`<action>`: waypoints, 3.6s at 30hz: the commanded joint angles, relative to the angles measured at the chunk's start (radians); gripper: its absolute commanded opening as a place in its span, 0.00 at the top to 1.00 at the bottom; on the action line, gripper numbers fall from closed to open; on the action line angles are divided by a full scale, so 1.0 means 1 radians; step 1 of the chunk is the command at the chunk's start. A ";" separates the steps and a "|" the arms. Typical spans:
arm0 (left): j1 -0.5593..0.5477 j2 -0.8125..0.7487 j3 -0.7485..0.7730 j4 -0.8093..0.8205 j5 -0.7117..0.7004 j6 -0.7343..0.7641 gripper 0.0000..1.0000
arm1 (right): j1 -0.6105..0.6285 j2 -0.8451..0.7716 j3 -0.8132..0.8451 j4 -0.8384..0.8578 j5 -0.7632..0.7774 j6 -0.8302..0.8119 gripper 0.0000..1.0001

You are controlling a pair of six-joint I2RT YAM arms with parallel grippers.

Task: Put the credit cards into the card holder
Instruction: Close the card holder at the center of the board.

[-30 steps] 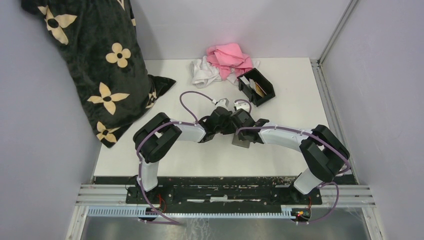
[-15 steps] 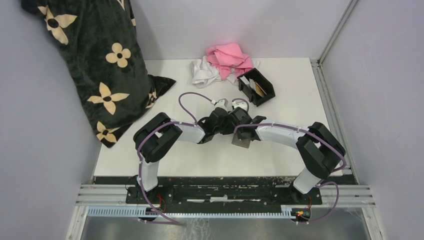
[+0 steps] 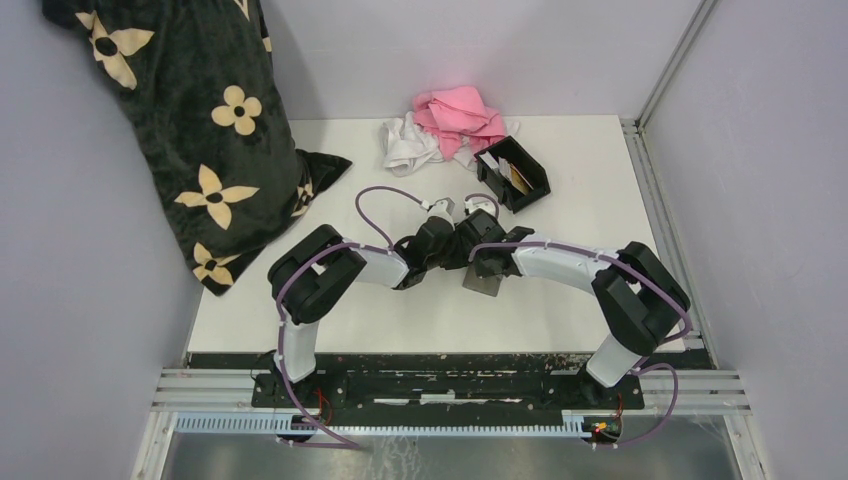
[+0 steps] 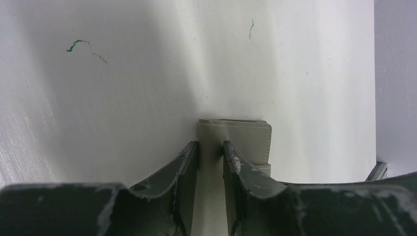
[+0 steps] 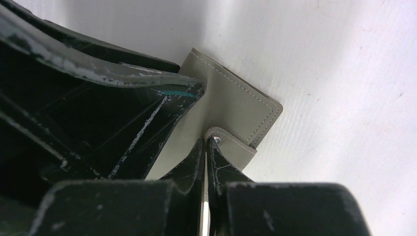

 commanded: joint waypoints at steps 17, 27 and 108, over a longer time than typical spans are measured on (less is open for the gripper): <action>-0.030 0.116 -0.065 -0.200 0.082 -0.017 0.68 | -0.063 0.152 -0.039 0.042 -0.345 0.034 0.96; -0.030 0.124 -0.062 -0.194 0.084 -0.022 0.69 | -0.061 0.105 -0.058 0.040 -0.339 0.055 0.97; -0.062 -0.039 -0.165 -0.112 0.103 -0.040 0.65 | -0.137 -0.423 -0.269 0.055 -0.404 0.222 0.75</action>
